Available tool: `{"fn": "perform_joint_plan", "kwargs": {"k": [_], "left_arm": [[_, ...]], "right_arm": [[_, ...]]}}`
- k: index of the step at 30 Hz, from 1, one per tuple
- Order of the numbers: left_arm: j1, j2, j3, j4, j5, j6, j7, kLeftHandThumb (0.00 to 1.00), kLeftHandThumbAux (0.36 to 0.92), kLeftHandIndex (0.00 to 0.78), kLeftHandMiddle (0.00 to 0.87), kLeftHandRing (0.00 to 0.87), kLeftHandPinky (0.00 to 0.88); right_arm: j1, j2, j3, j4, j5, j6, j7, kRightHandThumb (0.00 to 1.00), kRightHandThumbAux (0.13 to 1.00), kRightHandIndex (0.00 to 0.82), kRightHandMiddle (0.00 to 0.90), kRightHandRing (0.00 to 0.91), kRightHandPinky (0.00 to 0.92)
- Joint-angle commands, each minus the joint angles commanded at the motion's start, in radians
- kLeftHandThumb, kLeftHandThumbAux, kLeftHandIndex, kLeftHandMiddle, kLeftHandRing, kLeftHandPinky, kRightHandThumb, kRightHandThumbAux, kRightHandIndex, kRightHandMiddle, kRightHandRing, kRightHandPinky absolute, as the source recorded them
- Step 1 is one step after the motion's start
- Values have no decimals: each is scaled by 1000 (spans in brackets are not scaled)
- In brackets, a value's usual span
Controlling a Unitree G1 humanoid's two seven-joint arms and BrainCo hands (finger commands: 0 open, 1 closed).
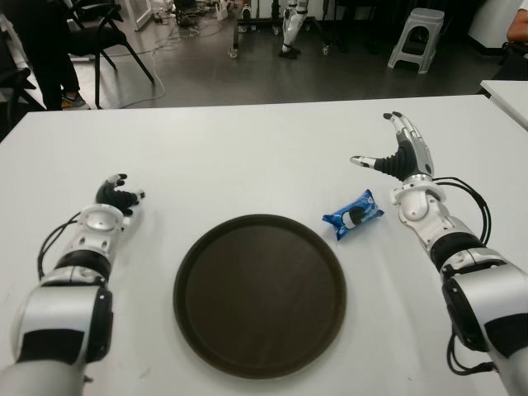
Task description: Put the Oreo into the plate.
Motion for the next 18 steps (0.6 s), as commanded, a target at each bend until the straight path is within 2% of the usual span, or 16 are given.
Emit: {"fn": "perform_joint_plan", "kwargs": {"k": [7, 18], "left_arm": [[0, -1, -3, 0, 1, 5, -3, 219, 782, 57, 80, 103, 133], [-1, -3, 7, 2, -9, 6, -5, 230, 805, 77, 86, 102, 129]], "right_arm": [[-3, -14, 28, 0, -16, -14, -10, 0, 667, 0, 12, 8, 44], [-9, -34, -6, -14, 43, -99, 79, 0, 658, 7, 18, 1, 36]]}}
